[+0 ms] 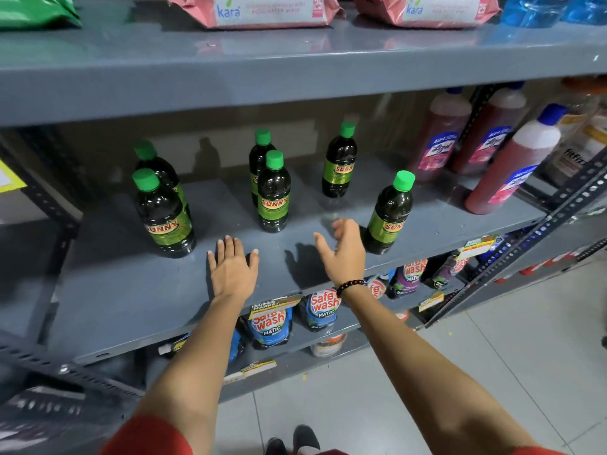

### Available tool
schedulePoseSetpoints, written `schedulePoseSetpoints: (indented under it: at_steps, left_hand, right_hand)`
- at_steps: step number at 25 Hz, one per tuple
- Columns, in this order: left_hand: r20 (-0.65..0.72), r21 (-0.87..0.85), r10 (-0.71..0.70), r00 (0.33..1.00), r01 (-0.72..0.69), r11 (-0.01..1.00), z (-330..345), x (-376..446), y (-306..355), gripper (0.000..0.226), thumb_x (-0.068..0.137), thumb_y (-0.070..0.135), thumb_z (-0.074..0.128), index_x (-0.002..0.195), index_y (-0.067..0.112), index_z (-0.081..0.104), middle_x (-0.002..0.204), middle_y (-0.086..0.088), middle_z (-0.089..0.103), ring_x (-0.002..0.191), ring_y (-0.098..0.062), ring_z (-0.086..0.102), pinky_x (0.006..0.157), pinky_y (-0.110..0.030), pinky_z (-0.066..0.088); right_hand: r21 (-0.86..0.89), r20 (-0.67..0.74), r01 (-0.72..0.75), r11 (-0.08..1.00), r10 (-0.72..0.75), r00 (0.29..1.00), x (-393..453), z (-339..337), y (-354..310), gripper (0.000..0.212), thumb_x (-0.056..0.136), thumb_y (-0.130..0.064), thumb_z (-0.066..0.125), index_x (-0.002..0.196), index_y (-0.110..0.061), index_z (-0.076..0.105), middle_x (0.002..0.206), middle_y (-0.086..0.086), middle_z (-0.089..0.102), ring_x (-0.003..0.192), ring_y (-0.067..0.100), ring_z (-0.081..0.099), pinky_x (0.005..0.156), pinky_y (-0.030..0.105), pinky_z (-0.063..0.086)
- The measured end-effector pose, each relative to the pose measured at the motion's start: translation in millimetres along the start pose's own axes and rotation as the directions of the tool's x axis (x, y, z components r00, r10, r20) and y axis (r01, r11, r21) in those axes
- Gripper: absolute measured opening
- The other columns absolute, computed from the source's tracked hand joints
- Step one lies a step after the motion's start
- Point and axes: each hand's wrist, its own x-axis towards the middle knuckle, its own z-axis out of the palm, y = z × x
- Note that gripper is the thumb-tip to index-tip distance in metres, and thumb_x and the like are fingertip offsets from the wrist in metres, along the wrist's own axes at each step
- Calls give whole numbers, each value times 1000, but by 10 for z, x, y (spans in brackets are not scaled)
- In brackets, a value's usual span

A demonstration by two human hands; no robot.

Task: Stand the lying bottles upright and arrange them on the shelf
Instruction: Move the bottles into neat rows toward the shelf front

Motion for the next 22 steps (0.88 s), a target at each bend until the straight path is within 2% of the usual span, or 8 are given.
schedulePoseSetpoints:
  at_steps: [2,3,5,8,11,17,22]
  left_hand:
    - [-26,1,-13,1000,13,1000,-47,-57,-102,57,96,37,33,140,2,29,152,-17,28,143,-32,19,118,-49,11]
    - [-35,6,-20,999,21,1000,-71,-85,-171,57,96,37,34,140,2,29,152,-17,28,143,-32,19,118,-49,11]
    - [-40,20,-36,999,37,999,-106,-129,-267,57,96,37,33,141,3,29,153,-17,28,143,-31,19,119,-48,11]
    - [-44,37,-57,997,58,998,-142,-182,-384,56,96,38,32,141,4,28,154,-14,27,144,-29,18,119,-47,10]
    - [-37,31,-63,997,64,997,-112,-227,-442,57,97,39,30,143,6,25,155,-11,23,145,-27,15,119,-46,8]
    - [-37,27,-53,998,54,998,-75,-237,-469,57,97,39,29,143,6,25,155,-12,24,145,-27,15,119,-46,8]
    - [-18,29,-48,999,49,998,-67,-245,-480,58,97,39,28,143,5,25,155,-12,24,145,-28,15,119,-47,9]
  right_hand:
    - [17,133,-37,999,35,991,81,277,-202,54,80,-27,72,121,-1,47,115,10,53,105,24,52,90,35,46]
    - [16,193,-85,996,80,978,136,414,-312,65,79,-28,73,129,0,42,128,14,50,118,27,49,99,38,43]
    - [15,269,-162,987,152,951,272,617,-477,76,74,-26,78,132,1,37,136,19,46,128,31,44,104,40,39]
    - [93,258,-252,963,221,941,441,875,-615,78,63,-22,84,126,-4,41,127,18,55,120,34,53,99,43,47]
    - [88,241,-356,930,326,914,516,984,-616,68,72,-18,78,127,-3,40,125,19,59,117,34,56,96,41,48]
    - [-13,249,-283,959,277,928,348,724,-544,54,77,-19,74,121,-2,48,121,16,64,112,31,60,91,34,48]
    - [9,239,-249,968,240,941,44,455,-465,56,76,-17,76,124,-5,49,121,14,64,111,28,60,94,33,47]
